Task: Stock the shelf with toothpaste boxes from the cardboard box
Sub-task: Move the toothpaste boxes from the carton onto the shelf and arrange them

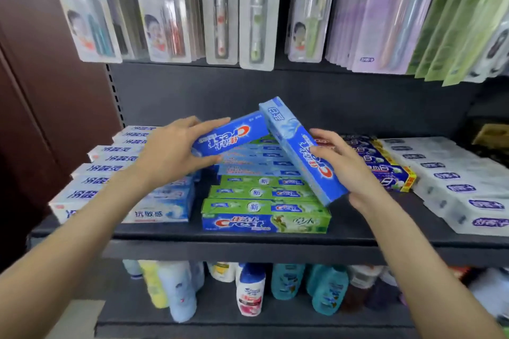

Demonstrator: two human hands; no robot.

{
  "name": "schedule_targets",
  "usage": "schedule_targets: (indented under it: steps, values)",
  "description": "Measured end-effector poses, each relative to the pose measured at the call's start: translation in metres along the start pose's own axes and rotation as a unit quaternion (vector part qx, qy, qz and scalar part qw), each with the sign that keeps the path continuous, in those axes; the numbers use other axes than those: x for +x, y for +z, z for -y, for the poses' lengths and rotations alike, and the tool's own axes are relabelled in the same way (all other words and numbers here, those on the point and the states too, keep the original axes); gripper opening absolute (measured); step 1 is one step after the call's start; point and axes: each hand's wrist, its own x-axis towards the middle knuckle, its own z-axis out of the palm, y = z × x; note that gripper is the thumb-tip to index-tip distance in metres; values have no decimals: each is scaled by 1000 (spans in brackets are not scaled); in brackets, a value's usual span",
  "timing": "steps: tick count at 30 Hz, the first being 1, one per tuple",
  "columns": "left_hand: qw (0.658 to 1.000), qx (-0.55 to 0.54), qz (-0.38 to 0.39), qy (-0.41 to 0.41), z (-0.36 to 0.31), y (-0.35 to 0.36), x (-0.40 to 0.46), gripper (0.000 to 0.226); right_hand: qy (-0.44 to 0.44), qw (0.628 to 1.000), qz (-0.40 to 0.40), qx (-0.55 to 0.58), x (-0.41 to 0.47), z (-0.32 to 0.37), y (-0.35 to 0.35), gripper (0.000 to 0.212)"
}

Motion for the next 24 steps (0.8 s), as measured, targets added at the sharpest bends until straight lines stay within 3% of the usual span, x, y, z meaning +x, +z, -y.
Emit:
schedule_targets:
  steps: [4, 5, 11, 14, 17, 19, 22, 24]
  values:
    - [1000, -4, 17, 4, 8, 9, 7, 73, 25, 989, -16, 148, 4, -8, 10, 65]
    - [1000, -8, 15, 6, 9, 9, 9, 73, 17, 987, -7, 161, 6, -8, 14, 65]
    - [999, -47, 13, -11, 14, 10, 12, 73, -17, 975, -81, 205, 28, 10, 12, 17]
    - [999, -40, 33, -15, 13, 10, 11, 72, -50, 978, -129, 157, 31, 12, -12, 10]
    - [998, -24, 55, -13, 12, 9, 11, 72, -62, 986, -140, 67, 22, 7, -47, 35]
    - [997, -22, 67, -14, 13, 9, 10, 72, -44, 993, -106, 42, 13, 5, -66, 55]
    - [996, -49, 69, -32, 15, 9, 9, 74, -16, 993, -67, 93, 13, -1, -78, 74]
    - [995, -71, 54, -54, 16, 5, 9, 73, -15, 983, -85, 160, 29, -7, -74, 65]
